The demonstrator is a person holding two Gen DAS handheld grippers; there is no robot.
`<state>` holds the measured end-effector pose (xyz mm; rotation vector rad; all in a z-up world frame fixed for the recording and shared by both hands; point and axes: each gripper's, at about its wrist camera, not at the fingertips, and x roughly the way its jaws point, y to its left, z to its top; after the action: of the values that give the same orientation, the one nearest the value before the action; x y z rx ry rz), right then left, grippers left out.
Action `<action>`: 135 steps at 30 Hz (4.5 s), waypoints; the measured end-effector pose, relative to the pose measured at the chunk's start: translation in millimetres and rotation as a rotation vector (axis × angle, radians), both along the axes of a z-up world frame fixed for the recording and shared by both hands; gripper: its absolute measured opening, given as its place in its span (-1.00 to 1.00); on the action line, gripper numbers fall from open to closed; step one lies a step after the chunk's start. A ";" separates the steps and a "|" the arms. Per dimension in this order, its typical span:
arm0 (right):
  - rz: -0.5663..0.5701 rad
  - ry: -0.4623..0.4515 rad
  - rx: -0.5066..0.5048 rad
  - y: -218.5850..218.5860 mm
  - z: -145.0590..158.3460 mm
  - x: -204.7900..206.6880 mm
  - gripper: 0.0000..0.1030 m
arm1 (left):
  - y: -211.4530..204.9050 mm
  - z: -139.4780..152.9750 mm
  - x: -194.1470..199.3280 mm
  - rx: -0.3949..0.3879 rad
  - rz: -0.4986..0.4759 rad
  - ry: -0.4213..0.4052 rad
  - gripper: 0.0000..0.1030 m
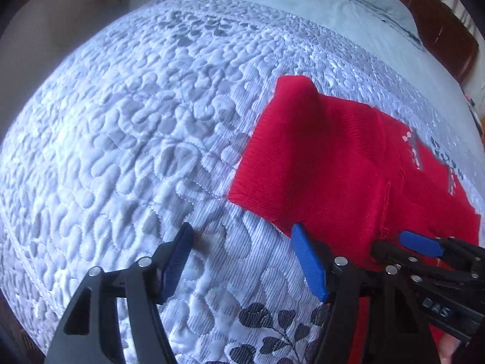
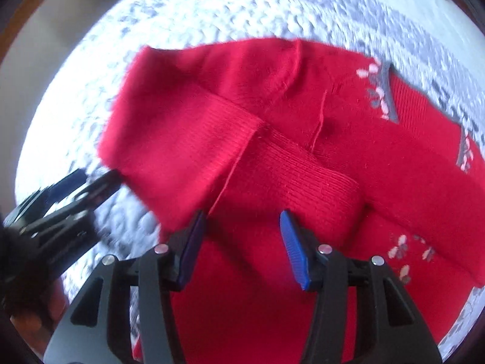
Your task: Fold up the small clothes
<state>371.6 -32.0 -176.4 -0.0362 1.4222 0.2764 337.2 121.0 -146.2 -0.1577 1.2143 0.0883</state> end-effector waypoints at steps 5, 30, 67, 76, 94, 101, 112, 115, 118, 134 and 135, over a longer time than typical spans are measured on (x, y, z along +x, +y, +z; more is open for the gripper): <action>0.001 -0.036 0.007 -8.2 2.7 4.0 -0.83 | 0.7 0.4 -1.8 -0.006 0.009 -0.002 0.33; -0.333 0.113 0.338 -182.7 -10.7 -64.0 -0.21 | -35.0 17.1 -7.1 -0.022 -0.087 -0.054 0.34; -0.536 -0.039 0.162 -366.1 26.7 -69.9 -0.94 | -108.5 -19.0 -16.6 0.129 -0.262 -0.039 0.46; -0.553 -0.062 0.073 -370.9 28.1 -89.5 -0.70 | -106.9 -20.6 -19.3 0.110 -0.269 -0.025 0.49; -0.354 0.035 0.179 -293.7 32.0 -370.2 -0.19 | -62.4 4.5 -227.9 -0.036 -0.379 0.131 0.49; -0.331 0.049 0.211 -281.9 27.8 -400.4 -0.16 | -55.4 2.3 -266.8 -0.146 -0.374 0.161 0.45; -0.346 0.063 0.327 -273.0 29.4 -415.8 -0.89 | -48.6 -2.3 -280.1 -0.149 -0.341 0.206 -0.73; -0.344 0.042 0.376 -275.3 41.2 -416.7 -0.91 | -38.9 -1.4 -282.6 -0.209 -0.326 0.217 -0.84; -0.358 0.017 0.469 -286.2 55.4 -408.8 -0.92 | -19.3 11.2 -279.5 -0.284 -0.300 0.193 -0.85; -0.492 0.029 0.456 -351.7 40.3 -243.0 -0.83 | -50.0 12.0 -126.1 -0.320 -0.208 0.091 -0.82; -0.506 0.039 0.436 -356.7 36.0 -233.3 -0.71 | -52.1 5.9 -116.8 -0.302 -0.202 0.108 -0.76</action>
<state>138.4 -388.7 -140.4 0.6796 1.3340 0.1609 220.4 69.0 -140.4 -0.2955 1.3406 -0.2676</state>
